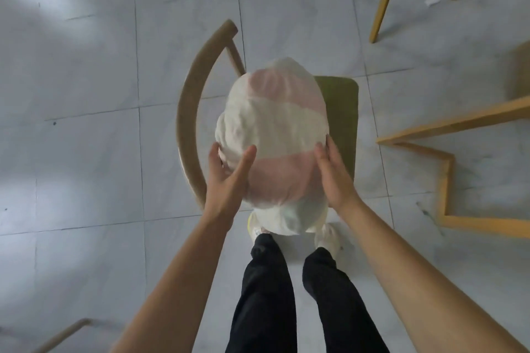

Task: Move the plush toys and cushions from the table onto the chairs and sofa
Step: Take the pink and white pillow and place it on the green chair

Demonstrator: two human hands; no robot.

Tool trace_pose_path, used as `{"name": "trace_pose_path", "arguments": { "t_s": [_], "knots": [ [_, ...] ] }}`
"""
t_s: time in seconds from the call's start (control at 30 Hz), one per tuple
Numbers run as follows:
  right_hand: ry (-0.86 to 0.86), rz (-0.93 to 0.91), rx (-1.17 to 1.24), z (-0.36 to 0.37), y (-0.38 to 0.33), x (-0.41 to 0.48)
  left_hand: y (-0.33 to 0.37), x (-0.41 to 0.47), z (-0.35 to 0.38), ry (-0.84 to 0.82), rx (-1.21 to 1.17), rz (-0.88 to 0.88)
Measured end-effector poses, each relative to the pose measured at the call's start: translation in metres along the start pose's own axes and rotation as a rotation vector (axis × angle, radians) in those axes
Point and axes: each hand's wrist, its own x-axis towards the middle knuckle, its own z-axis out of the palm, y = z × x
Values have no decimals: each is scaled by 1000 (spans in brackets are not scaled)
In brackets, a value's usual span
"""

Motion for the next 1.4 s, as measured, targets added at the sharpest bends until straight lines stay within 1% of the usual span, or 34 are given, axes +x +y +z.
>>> {"name": "trace_pose_path", "arguments": {
  "t_s": [0.07,0.13,0.23,0.3,0.4,0.47,0.53,0.63,0.7,0.73,0.77,0.83,0.87,0.9,0.97,1.0,1.03,1.1,1.13,1.17,1.23,1.33,1.4],
  "knots": [
    [33,180,-37,10,35,22,-18,33,8,-15,59,-113],
    [45,242,-55,19,59,32,-31,56,11,8,153,-146],
    [81,195,-46,29,63,35,-32,74,7,82,267,-84],
    [162,163,-25,34,53,34,-23,77,3,126,309,3],
    [271,97,-23,45,32,35,3,72,-4,170,335,111],
    [301,61,-7,53,24,44,17,74,-9,214,340,130],
    [253,28,8,63,18,59,27,79,-16,219,337,98],
    [98,49,-59,77,18,90,32,83,-21,153,351,39],
    [64,82,-104,80,25,105,35,77,-16,145,385,59],
    [61,95,-105,80,31,110,38,73,-12,177,436,128],
    [56,104,-105,79,37,111,41,72,-9,221,520,262],
    [74,111,-133,75,37,101,44,80,-3,269,712,636],
    [82,113,-167,74,36,93,43,90,2,237,804,797],
    [99,117,-202,74,34,83,44,102,9,172,898,909],
    [166,78,-238,77,36,66,53,129,31,-31,1137,1013],
    [195,46,-250,82,40,61,59,143,43,-143,1293,1037],
    [188,21,-263,89,44,58,63,159,54,-251,1455,1058],
    [84,32,-299,101,57,56,66,191,66,-414,1766,1047],
    [27,63,-318,107,63,58,66,207,66,-452,1891,1003],
    [-10,88,-335,110,67,62,68,220,62,-458,1977,946],
    [-38,104,-369,112,70,72,72,228,51,-400,2044,858],
    [-89,106,-372,108,69,82,71,206,51,-288,2111,820],
    [-94,96,-315,108,62,77,72,189,60,-218,2077,818]
  ]
}}
